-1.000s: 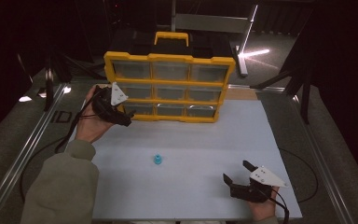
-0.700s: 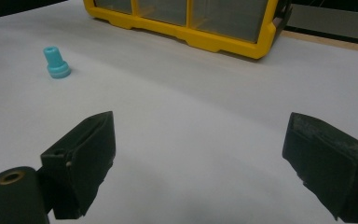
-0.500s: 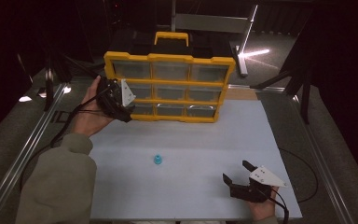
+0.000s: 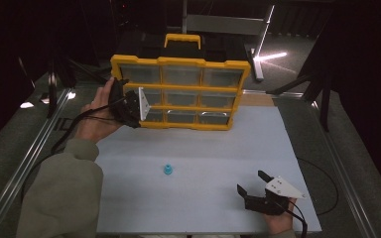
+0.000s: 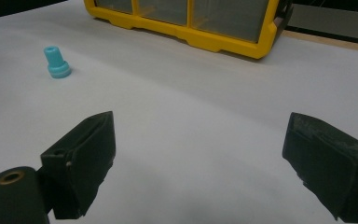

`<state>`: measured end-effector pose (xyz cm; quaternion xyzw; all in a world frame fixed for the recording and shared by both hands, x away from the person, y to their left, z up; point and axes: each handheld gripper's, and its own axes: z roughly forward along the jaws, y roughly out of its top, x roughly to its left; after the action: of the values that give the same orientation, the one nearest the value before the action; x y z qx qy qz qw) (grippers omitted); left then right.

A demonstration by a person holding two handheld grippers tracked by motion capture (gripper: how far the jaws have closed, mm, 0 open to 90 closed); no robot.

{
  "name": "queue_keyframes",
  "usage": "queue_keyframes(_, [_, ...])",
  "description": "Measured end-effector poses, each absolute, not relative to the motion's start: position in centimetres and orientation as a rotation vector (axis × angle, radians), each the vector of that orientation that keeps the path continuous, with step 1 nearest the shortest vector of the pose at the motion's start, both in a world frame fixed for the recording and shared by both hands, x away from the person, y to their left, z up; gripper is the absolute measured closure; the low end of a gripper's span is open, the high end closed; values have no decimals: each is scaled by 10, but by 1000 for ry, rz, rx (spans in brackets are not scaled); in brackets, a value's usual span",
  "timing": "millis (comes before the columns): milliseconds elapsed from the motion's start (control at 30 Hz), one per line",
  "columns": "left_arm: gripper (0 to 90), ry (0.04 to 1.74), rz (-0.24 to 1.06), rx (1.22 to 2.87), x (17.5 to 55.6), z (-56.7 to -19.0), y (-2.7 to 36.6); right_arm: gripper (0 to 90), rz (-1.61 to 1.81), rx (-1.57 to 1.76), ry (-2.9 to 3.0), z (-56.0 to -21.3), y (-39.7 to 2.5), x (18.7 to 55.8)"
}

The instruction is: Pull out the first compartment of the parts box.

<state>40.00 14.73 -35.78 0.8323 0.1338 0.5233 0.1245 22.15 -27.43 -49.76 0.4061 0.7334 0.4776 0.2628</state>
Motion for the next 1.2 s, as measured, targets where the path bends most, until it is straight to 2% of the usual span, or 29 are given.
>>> queue_keyframes(600, [3,280,1754,2434,406,-340,142,95,1291,1100,1980,-497,-275,221])
queue_keyframes(733, [9,275,1770,2419,408,-338,140,95,1294,1100,1979,-497,-275,221])
queue_keyframes(1200, [101,249,1920,2359,423,-323,136,95,1299,1106,1979,-498,-276,221])
